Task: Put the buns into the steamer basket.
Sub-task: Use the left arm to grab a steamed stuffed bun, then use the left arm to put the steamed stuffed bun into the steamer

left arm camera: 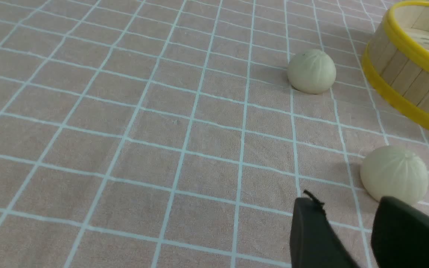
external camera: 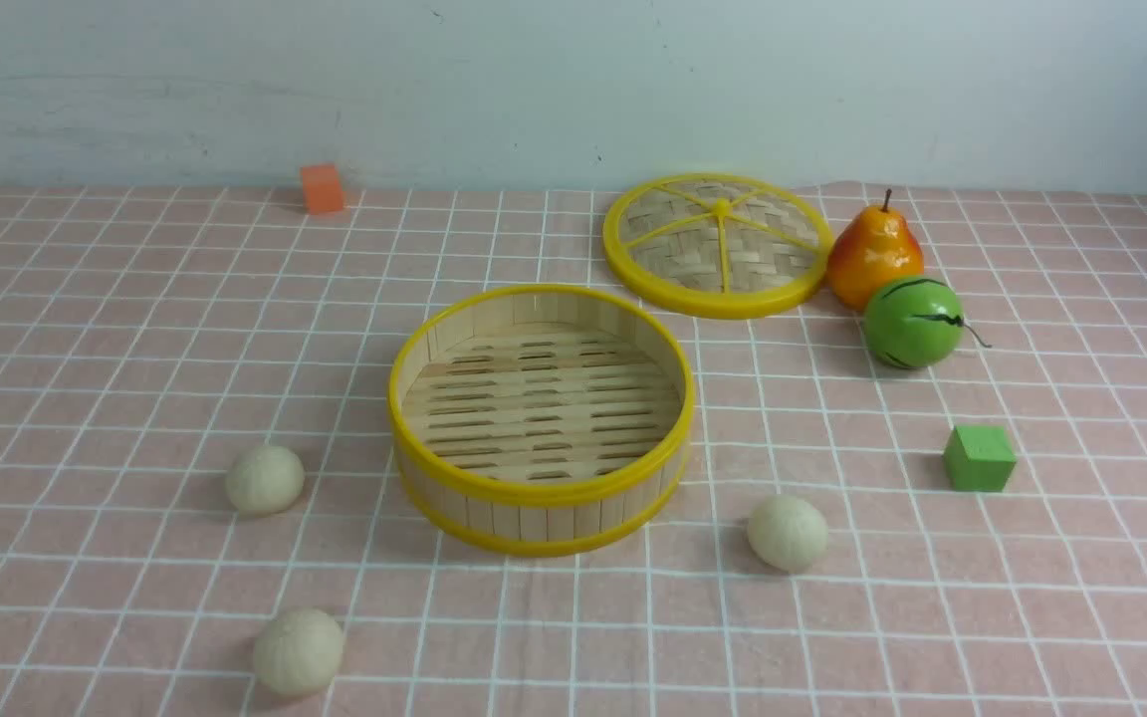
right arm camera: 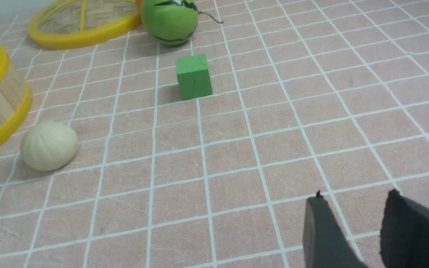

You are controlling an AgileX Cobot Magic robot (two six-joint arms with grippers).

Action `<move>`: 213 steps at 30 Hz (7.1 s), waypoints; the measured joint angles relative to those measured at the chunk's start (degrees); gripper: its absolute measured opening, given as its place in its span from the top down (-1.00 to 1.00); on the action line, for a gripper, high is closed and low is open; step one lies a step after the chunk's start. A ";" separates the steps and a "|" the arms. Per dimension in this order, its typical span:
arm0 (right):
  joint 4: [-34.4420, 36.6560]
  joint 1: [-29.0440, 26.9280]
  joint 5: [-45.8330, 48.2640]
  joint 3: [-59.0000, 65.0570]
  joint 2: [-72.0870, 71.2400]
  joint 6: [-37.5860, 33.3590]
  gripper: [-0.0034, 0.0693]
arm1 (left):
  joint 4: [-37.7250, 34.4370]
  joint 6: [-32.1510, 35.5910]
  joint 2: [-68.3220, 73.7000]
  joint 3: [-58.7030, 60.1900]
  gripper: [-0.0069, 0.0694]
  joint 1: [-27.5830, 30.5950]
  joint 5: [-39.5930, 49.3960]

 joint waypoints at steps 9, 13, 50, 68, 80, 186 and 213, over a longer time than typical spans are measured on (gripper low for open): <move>0.00 0.00 0.00 0.00 0.00 0.00 0.25 | 0.00 0.00 0.00 0.00 0.19 0.00 0.04; 0.00 1.83 0.00 0.00 0.00 0.00 0.25 | 0.00 0.00 0.00 0.00 0.19 0.00 0.04; -5.20 3.29 0.00 0.00 0.00 0.00 0.25 | 0.00 0.00 0.00 0.00 0.19 0.00 0.13; 30.10 3.29 0.82 0.14 0.00 11.93 0.25 | -38.71 -31.80 0.00 0.00 0.19 0.00 -8.69; 34.69 3.31 -1.43 0.53 0.00 12.81 0.25 | -41.09 -20.88 0.00 -1.00 0.19 0.00 -3.81; 14.54 18.73 39.37 -69.45 85.11 -27.44 0.82 | 4.15 -0.18 112.35 -83.34 0.83 -8.36 21.60; 14.53 18.73 43.13 -71.49 83.35 -27.94 0.76 | -1.08 -0.15 119.68 -98.27 0.76 -26.30 15.44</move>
